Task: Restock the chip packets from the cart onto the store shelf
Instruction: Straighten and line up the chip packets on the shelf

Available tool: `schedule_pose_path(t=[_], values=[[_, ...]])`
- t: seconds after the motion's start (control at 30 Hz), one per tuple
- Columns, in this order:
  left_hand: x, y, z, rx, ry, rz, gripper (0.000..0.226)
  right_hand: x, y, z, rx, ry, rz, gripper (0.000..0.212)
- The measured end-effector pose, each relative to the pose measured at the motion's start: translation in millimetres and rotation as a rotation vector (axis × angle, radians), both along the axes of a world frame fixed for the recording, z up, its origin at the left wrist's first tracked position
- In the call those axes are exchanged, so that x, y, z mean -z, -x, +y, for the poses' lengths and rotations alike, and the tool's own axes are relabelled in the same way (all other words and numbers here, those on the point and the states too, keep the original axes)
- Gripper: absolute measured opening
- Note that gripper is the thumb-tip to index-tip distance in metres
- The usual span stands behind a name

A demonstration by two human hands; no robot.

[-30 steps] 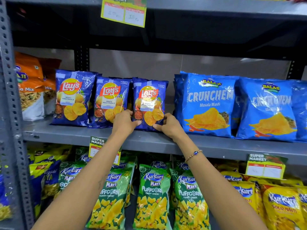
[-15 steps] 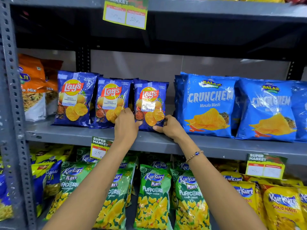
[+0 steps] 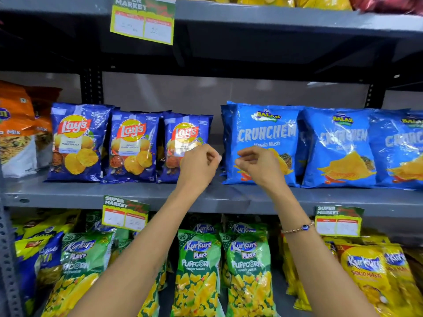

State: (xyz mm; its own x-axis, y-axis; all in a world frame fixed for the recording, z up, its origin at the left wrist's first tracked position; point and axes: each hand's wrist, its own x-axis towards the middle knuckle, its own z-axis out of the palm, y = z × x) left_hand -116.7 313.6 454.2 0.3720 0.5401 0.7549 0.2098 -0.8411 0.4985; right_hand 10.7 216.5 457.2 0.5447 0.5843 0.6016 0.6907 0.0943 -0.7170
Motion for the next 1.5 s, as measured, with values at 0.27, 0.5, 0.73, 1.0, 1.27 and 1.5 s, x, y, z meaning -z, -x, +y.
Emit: schedule_pose_path(t=[0.27, 0.5, 0.73, 1.0, 1.27, 1.5], values=[[-13.6, -84.0, -52.7, 0.319, 0.218, 0.027, 0.015, -13.2, -103.4, -92.5, 0.215, -0.118, 0.051, 0.011], [-11.6, -168.0, -106.7, 0.382, 0.213, 0.178, 0.049, -4.3, -200.6, -153.3, 0.531, -0.052, 0.101, 0.055], [-4.7, -219.7, -141.9, 0.128, 0.133, 0.54, 0.056, 9.3, -242.8, -170.9, 0.451, 0.129, 0.163, 0.076], [5.5, -235.4, -133.1, 0.056, 0.221, 0.47, 0.051, 28.0, -257.0, -169.3, 0.38, 0.113, 0.18, 0.073], [10.0, -238.7, -136.6, 0.011, 0.236, 0.447, 0.049, 30.3, -259.8, -169.6, 0.384, 0.145, 0.13, 0.072], [8.7, -219.2, -152.5, -0.04, 0.109, 0.322, 0.056, 30.7, -250.7, -174.7, 0.392, 0.136, 0.113, 0.074]])
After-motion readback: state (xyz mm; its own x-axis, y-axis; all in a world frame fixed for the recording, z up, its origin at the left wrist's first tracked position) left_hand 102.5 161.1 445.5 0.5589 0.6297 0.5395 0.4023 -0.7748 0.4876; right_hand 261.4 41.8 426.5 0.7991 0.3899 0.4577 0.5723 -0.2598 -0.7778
